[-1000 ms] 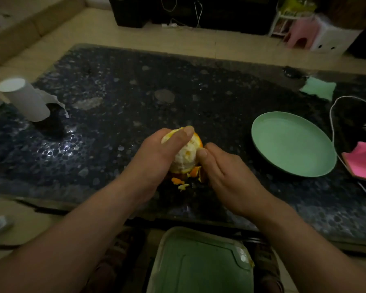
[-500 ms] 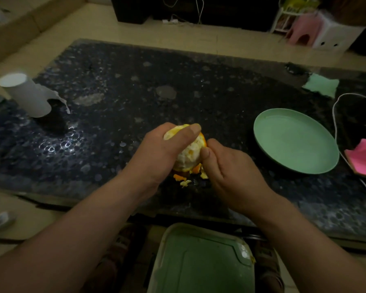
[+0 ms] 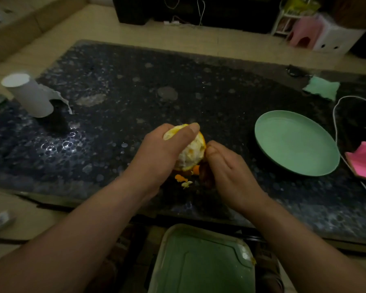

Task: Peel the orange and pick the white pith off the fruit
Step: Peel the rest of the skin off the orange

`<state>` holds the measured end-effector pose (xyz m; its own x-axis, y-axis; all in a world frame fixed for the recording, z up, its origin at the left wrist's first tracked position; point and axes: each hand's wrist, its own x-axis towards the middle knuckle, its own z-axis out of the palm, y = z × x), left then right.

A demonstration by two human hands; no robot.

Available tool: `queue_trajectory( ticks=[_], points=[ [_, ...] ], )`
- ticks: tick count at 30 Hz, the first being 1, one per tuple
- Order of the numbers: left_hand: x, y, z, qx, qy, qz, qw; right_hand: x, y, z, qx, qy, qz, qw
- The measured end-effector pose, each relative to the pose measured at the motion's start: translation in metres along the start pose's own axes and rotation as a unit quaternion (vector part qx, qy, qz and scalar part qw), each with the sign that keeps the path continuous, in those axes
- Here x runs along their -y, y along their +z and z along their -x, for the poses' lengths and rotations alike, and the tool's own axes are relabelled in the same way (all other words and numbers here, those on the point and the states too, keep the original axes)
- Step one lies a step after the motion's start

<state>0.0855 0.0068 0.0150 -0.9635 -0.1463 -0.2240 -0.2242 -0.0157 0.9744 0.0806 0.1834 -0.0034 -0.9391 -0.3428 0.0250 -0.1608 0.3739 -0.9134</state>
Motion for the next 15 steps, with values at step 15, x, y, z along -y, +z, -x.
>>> queue_trajectory(
  ticks=[15],
  points=[
    [0.004, -0.007, -0.009, 0.05, -0.097, 0.049, 0.993, 0.005, -0.003, -0.012, 0.01, 0.044, -0.025, 0.999]
  ],
)
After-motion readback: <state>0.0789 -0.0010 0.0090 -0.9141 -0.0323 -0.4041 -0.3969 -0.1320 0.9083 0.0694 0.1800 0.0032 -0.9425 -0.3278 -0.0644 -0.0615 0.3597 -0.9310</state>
